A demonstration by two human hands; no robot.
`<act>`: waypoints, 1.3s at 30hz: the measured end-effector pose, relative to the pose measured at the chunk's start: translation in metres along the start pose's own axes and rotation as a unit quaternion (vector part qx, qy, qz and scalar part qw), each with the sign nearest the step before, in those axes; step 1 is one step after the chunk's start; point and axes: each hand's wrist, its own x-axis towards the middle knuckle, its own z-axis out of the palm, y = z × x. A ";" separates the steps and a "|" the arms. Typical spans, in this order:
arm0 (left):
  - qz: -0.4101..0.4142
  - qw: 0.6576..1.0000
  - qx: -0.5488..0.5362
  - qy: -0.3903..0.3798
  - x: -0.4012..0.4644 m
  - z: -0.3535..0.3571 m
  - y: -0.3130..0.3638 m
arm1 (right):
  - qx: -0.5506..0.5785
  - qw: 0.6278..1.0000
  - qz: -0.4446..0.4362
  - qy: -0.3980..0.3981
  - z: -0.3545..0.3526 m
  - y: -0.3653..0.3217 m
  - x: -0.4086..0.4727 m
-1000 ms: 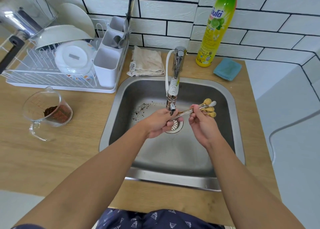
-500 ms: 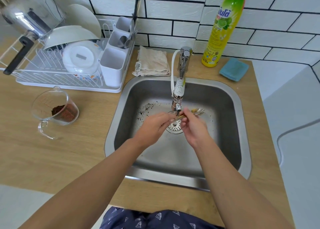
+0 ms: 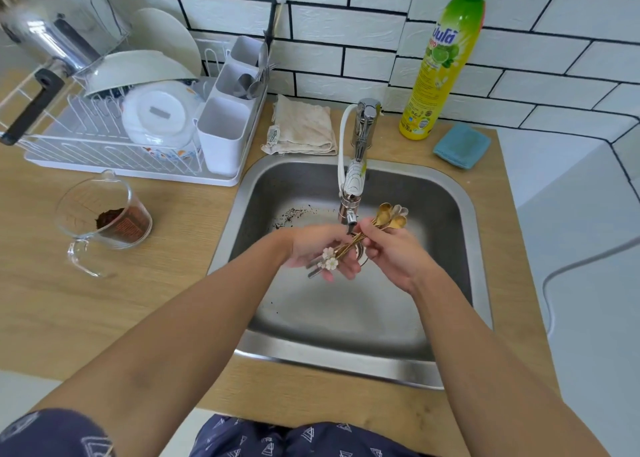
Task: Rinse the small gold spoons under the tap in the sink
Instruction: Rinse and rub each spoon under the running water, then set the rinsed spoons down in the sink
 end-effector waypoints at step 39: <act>0.113 0.817 0.238 0.513 -0.043 0.010 -0.060 | -0.453 0.774 -0.319 0.308 -0.018 -0.002 -0.028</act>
